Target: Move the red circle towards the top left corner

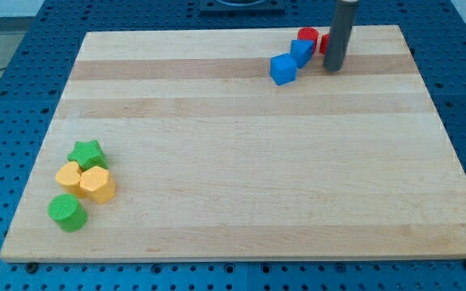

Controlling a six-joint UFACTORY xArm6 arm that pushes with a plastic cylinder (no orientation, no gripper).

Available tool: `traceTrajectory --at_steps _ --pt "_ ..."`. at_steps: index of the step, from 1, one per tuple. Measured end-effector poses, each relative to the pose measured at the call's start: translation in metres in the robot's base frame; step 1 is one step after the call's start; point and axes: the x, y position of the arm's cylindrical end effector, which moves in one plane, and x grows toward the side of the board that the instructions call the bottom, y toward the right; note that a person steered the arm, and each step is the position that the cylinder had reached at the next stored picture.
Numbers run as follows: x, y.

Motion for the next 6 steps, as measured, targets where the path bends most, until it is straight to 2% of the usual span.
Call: traceTrajectory --at_steps 1,2,4,6 --pt "-0.019 0.096" --pt "-0.043 0.087" --pt "-0.049 -0.053" --pt "-0.077 -0.061"
